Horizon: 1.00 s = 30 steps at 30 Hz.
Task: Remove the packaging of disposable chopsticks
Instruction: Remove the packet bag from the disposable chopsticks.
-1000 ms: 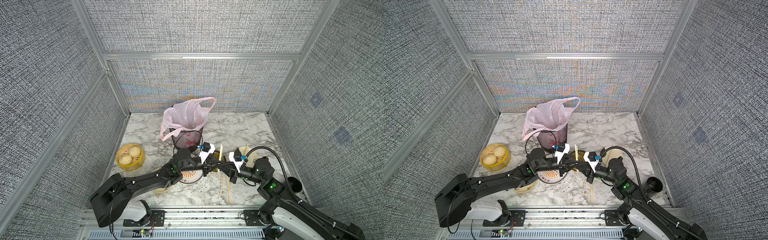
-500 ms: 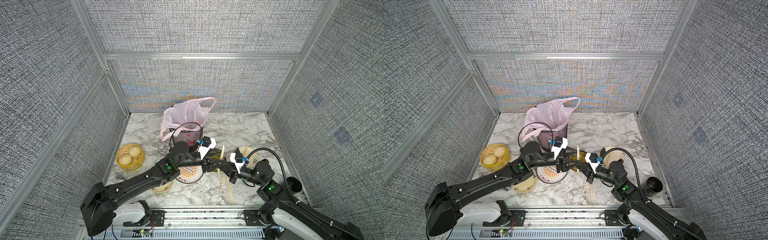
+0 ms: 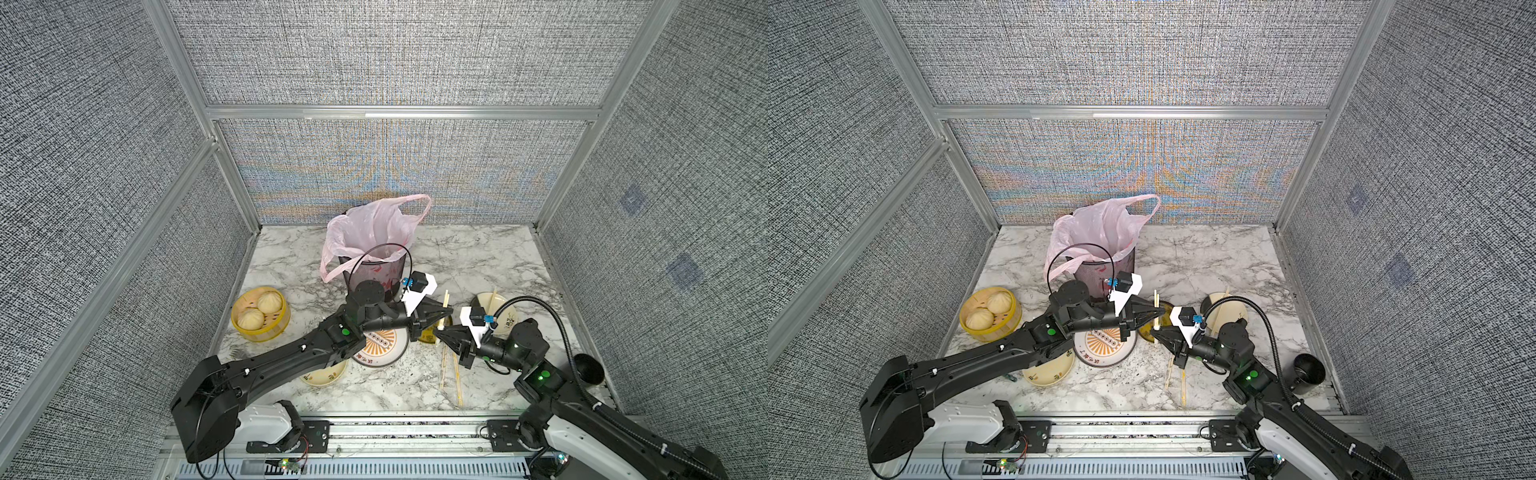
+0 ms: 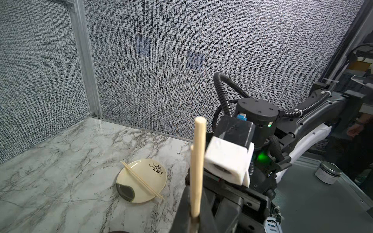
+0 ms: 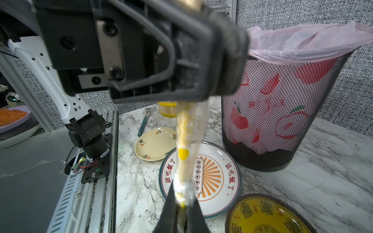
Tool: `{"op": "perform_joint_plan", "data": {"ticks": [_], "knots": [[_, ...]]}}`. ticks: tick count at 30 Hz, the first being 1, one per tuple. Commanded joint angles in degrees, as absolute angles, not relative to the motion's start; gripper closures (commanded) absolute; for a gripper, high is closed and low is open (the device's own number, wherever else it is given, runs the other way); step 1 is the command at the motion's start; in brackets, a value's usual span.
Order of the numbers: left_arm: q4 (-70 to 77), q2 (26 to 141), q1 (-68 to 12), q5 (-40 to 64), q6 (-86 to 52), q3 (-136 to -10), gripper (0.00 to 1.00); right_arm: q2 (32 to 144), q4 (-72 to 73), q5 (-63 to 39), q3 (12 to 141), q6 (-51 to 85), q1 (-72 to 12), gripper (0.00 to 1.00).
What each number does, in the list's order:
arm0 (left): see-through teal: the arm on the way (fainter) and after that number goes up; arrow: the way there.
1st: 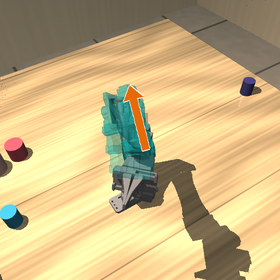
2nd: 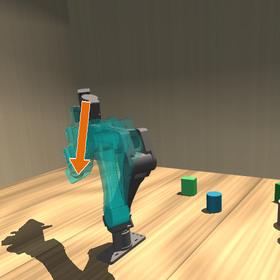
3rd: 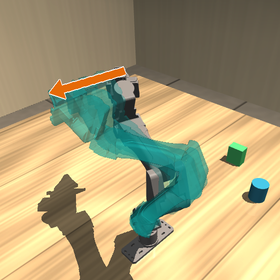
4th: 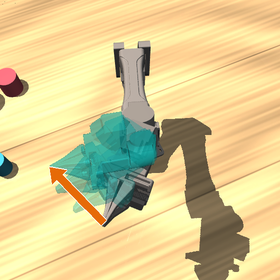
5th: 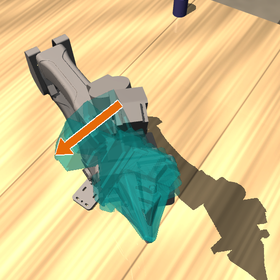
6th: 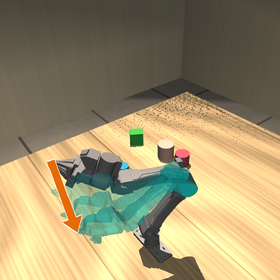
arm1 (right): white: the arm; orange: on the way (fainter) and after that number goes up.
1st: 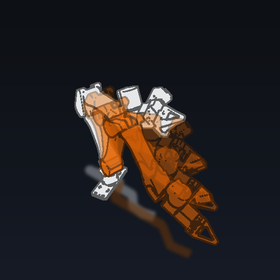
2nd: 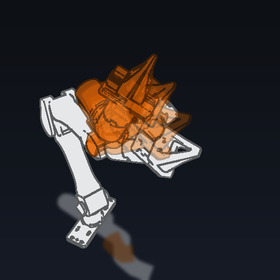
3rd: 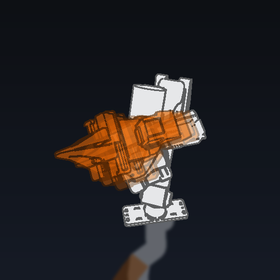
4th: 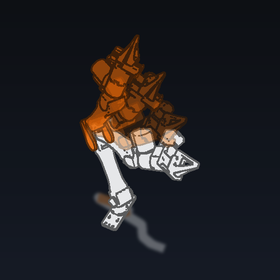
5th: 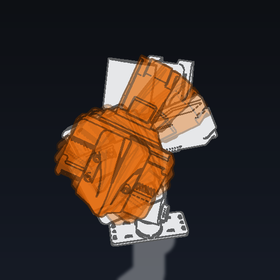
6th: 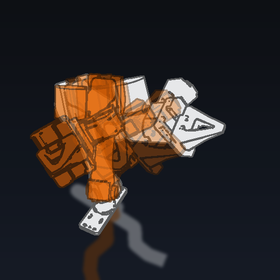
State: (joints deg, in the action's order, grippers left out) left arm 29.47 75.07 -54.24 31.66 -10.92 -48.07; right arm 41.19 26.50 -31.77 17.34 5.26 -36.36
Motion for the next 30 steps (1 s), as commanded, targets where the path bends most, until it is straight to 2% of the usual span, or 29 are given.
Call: {"op": "perform_joint_plan", "data": {"ticks": [1, 15, 20, 21, 22, 24, 25, 27, 29, 30], "knots": [[30.45, 75.52, -54.28, 33.0, -12.52, -45.85, 0.93, 40.72, 31.07, -32.07, 18.15, 5.61, -36.47, 1.0], [32.25, 76.9, -54.27, 34.1, -14.59, -40.23, 0.89, 41.65, 32.34, -31.38, 18.83, 6.24, -36.54, 1.0], [32.17, 77.03, -54.25, 34.81, -14.76, -40.06, 0.92, 41.84, 32.7, -31.11, 18.06, 6.49, -36.54, 1.0], [32.02, 76.95, -54.24, 35.02, -14.56, -40.08, 0.94, 41.92, 32.55, -31.05, 18.02, 6.59, -36.52, 1.0], [31.51, 76.5, -54.24, 34.64, -14.24, -40.0, 1.0, 41.87, 31.76, -30.94, 18.09, 6.72, -36.53, 0.97], [30.03, 74.79, -54.19, 32.97, -12.98, -39.85, 1.0, 41.7, 29.46, -30.5, 18.43, 7.38, -36.47, 0.48], [28.21, 73.9, -54.12, 33.06, -11.53, -40.42, 1.0, 41.27, 28.34, -29.61, 18.53, 7.91, -36.41, 0.33], [25.25, 72.86, -54.12, 33.59, -9.36, -41.66, 1.0, 40.69, 27.31, -28.28, 18.2, 8.8, -36.06, 0.16], [23.8, 72.75, -54.06, 34.92, -8.14, -42.67, 1.0, 37.54, 27.48, -27.83, 17.97, 10.1, -35.39, 0.04], [23.49, 73.15, -54.1, 36.01, -7.88, -43.12, 1.0, 36.89, 27.68, -28.39, 18.15, 10.57, -34.93, 0.01]]}}
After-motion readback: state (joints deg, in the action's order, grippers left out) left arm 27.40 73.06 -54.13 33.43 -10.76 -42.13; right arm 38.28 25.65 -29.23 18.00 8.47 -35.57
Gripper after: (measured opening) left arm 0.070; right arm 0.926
